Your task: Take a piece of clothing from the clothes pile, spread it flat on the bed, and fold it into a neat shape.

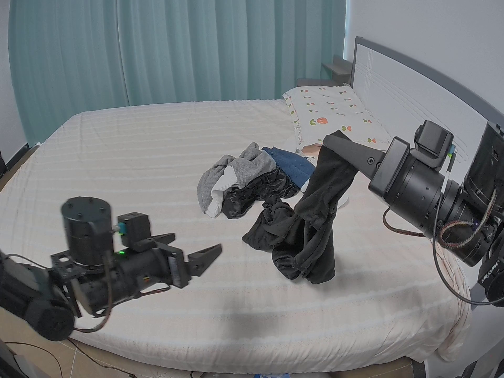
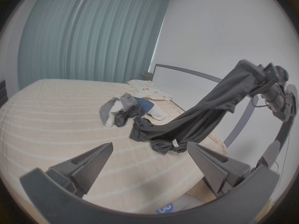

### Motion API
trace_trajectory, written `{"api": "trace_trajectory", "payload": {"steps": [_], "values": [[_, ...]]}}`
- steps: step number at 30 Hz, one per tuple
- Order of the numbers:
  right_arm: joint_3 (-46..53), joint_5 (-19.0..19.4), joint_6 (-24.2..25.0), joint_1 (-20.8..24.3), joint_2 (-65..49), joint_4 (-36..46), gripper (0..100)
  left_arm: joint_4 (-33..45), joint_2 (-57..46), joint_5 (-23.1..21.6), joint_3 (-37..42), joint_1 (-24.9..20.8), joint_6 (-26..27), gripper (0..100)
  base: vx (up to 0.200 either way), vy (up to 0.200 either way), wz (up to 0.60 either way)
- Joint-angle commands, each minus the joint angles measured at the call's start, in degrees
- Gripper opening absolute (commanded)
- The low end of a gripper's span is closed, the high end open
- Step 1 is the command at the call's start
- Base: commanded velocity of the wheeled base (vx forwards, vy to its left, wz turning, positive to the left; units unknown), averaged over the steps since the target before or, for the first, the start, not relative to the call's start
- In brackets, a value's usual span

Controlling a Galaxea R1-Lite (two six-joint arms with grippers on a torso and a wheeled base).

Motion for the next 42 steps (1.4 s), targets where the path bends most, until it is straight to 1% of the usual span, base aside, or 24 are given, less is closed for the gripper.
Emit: {"api": "trace_trajectory", "payload": {"steps": [1,5,9,13,15,19,20,29,30,31,32,35,36,37,38,40,42], "values": [[1.26,-0.11,0.05,3.06,-0.22,0.18,0,-5.32,17.76,3.51,-8.76,-8.59,-4.94,100,0.0,0.0,0.0],[1.79,-0.11,0.14,3.5,-0.31,0.09,0,-5.32,19.35,3.51,-10.35,-8.68,-4.94,100,0.0,0.0,0.0],[1.96,-0.63,0.14,4.47,-0.48,0.09,0,-5.32,22.16,3.69,-13.95,-8.33,-5.29,100,0.0,0.0,0.0],[1.79,-0.63,0.05,4.73,-0.92,0.0,0,-5.32,24.09,6.06,-17.73,-8.06,-9.24,100,0.0,0.0,0.0],[1.35,-0.63,-0.03,5.26,-1.36,-0.44,0,-5.32,25.67,7.03,-20.45,-8.06,-12.06,100,0.0,0.0,0.0],[1.26,-0.55,-0.03,6.05,-2.24,-0.53,0,-5.32,28.05,7.2,-23.53,-7.8,-13.46,100,0.0,0.0,0.0],[0.82,-0.37,-0.21,6.84,-3.38,-0.7,0,-5.32,28.4,7.47,-23.79,-7.62,-13.55,100,0.0,0.0,0.0],[-3.75,-0.02,-0.21,6.58,-7.16,-0.61,0,-5.41,32.35,8.17,-26.43,-6.74,-16.19,100,0.0,0.0,0.0],[-4.72,-0.02,-0.12,6.05,-7.69,-0.61,0,-5.41,33.58,9.14,-27.22,-6.3,-16.98,100,0.0,0.0,0.0],[-4.72,-0.02,-0.12,6.05,-7.69,-0.61,0,-5.41,33.58,9.14,-27.22,-6.3,-16.98,100,0.0,0.0,0.0],[-5.6,0.07,-0.12,4.73,-7.87,-0.35,0,-5.32,35.34,10.02,-28.45,-5.78,-18.03,100,0.0,0.0,0.0],[-6.3,0.42,0.05,2.97,-7.95,-0.17,0,-5.41,36.4,10.28,-28.8,-5.07,-18.91,100,0.0,0.0,0.0],[-6.83,1.47,0.49,1.57,-7.87,0.0,0,-5.41,36.92,10.46,-28.98,-4.72,-19.17,100,0.0,0.0,0.0],[-6.92,1.65,0.49,1.48,-7.87,0.0,0,-5.41,37.01,10.46,-28.98,-4.72,-19.26,100,0.0,0.0,0.0],[-6.65,3.5,0.58,-0.72,-7.87,0.09,0,-5.41,37.28,10.46,-28.63,-4.46,-19.88,100,0.0,0.0,0.0],[-6.83,4.55,0.67,-2.39,-7.6,0.09,0,-5.41,37.45,10.46,-28.1,-4.28,-20.14,100,0.0,0.0,0.0],[-7.09,4.73,0.84,-3.53,-7.6,0.09,0,-5.41,37.63,10.46,-28.01,-3.84,-20.14,100,0.0,0.0,0.0]]}}
